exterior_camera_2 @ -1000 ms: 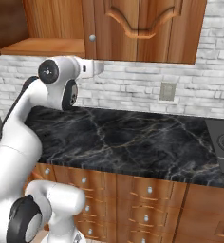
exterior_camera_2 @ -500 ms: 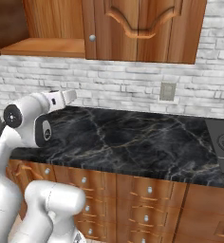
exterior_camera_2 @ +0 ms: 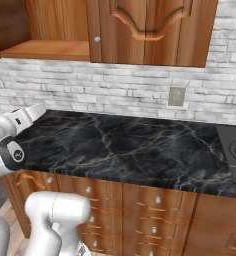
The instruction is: Close all open cabinet doors.
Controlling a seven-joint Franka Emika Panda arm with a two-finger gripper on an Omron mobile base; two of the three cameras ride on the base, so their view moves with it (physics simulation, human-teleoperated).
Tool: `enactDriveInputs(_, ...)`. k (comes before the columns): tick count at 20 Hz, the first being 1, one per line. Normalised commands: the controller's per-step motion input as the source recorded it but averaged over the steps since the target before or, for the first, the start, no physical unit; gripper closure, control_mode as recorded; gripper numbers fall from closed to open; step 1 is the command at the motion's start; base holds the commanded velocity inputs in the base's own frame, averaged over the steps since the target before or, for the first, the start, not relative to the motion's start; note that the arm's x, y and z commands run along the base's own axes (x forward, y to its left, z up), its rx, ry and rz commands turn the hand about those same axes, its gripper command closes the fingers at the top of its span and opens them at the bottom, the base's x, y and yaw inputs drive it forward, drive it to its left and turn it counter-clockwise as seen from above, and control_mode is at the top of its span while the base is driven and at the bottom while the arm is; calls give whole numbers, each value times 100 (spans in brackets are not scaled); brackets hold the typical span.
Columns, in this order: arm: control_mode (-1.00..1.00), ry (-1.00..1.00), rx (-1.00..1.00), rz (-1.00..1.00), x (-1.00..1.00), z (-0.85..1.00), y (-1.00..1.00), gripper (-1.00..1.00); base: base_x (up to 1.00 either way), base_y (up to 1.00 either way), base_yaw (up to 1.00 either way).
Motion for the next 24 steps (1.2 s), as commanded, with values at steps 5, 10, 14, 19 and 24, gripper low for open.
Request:
enactDriveInputs(5,-100,-10,-19,4,-60,-5,64,-100,0,0,0)
enactDriveInputs(10,-100,-16,-25,0,-36,-26,83,-100,0,0,0)
enactDriveInputs(14,-100,-19,-22,0,-16,-25,66,-100,0,0,0)
enactDriveInputs(19,-100,-15,-12,-4,1,0,66,-100,0,0,0)
enactDriveInputs(24,-100,-7,-6,-3,1,-2,80,-100,0,0,0)
